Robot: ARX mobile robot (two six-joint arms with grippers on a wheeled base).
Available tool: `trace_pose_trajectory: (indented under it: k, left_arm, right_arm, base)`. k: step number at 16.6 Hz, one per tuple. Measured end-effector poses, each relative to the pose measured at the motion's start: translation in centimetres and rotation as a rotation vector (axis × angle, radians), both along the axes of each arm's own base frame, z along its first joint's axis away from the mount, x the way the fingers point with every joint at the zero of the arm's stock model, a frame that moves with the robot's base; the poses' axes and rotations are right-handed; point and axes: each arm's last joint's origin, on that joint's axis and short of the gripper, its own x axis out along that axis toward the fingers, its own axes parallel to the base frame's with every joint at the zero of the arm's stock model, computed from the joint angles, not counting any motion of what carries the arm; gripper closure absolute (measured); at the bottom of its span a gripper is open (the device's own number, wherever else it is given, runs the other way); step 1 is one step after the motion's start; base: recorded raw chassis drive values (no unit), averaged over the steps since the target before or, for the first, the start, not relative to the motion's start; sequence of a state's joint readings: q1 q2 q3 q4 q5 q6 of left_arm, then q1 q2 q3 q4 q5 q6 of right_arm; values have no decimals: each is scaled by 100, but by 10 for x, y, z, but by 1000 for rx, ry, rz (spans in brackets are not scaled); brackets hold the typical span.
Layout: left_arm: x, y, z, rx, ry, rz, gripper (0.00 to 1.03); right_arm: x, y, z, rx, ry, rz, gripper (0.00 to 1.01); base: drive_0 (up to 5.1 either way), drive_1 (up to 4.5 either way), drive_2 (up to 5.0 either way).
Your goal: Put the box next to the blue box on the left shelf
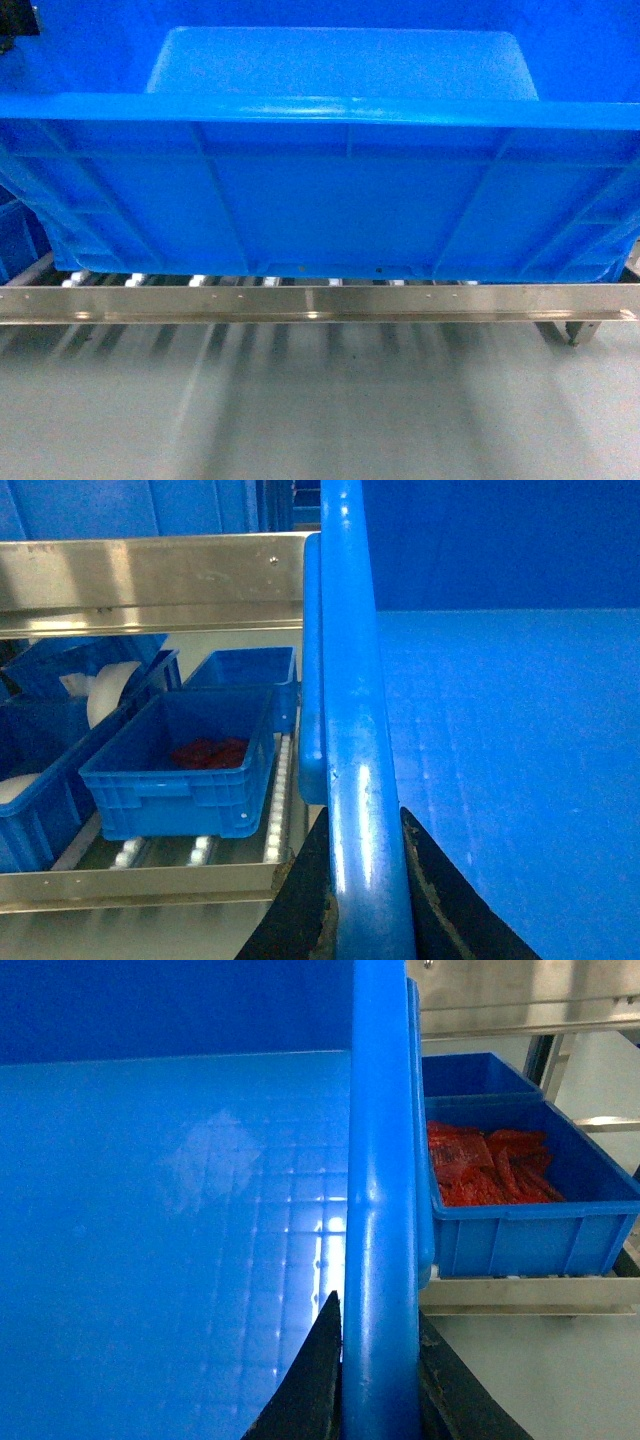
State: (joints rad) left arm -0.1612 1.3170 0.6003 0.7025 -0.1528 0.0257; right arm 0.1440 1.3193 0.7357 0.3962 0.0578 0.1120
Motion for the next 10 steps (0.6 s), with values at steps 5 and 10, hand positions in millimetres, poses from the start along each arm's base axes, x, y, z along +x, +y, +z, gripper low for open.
trace_pose_trajectory:
  k: [5, 10]
  left_arm:
    - [0, 0, 0, 0, 0, 0, 93]
    - [0, 0, 0, 0, 0, 0, 93]
  right_arm:
    - [0, 0, 0, 0, 1, 0, 92]
    - [0, 0, 0, 0, 0, 0, 92]
  base:
    - [0, 0, 0]
    - [0, 0, 0]
